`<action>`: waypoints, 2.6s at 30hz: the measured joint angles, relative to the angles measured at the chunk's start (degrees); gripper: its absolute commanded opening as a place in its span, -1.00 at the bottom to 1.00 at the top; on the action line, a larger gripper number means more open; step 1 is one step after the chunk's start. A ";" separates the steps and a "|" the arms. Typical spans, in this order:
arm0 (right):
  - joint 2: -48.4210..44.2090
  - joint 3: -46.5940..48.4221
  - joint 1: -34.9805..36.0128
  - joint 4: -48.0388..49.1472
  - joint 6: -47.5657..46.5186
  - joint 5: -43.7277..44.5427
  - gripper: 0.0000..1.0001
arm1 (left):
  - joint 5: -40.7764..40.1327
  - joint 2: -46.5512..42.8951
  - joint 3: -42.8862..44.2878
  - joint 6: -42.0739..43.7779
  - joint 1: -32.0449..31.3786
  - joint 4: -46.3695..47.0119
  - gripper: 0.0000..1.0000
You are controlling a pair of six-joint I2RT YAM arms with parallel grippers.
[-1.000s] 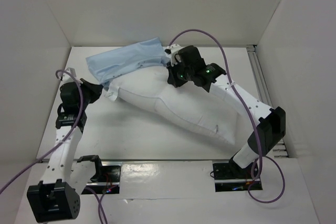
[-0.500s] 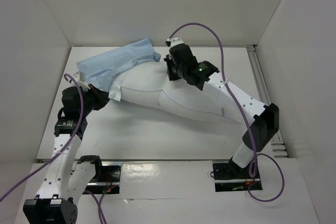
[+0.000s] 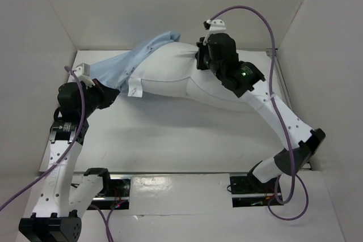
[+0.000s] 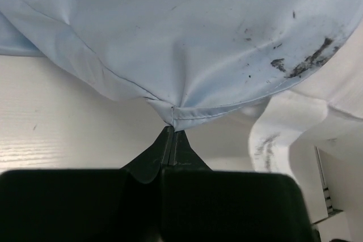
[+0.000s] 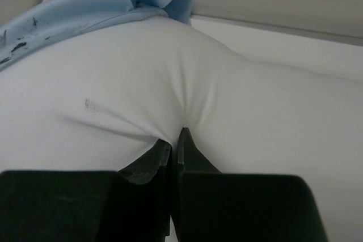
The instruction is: Put the pillow into the pillowcase
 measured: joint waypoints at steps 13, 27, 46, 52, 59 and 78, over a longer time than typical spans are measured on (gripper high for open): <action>-12.87 -3.08 0.63 -0.70 1.09 -0.31 -1.00 | -1.14 8.81 -0.61 2.49 -4.66 -0.94 -1.00; -14.91 -27.04 3.04 4.24 4.55 -1.90 -1.00 | -1.27 3.85 -0.59 2.64 -7.04 -3.37 -1.00; -19.08 -18.40 3.41 -7.23 0.28 6.64 0.61 | -3.96 12.90 2.32 2.27 -7.06 -12.09 0.76; -15.43 -14.12 4.17 -7.21 -0.44 1.97 0.72 | -10.82 26.53 10.88 -2.10 -7.06 -11.28 0.74; -10.51 -17.55 12.31 -7.61 0.92 -4.26 0.87 | -14.56 51.60 23.19 -7.37 -4.26 -10.69 0.82; -18.53 -44.37 17.49 -6.73 29.22 0.31 -0.36 | -6.78 77.05 43.71 -7.98 -3.30 -10.82 -1.00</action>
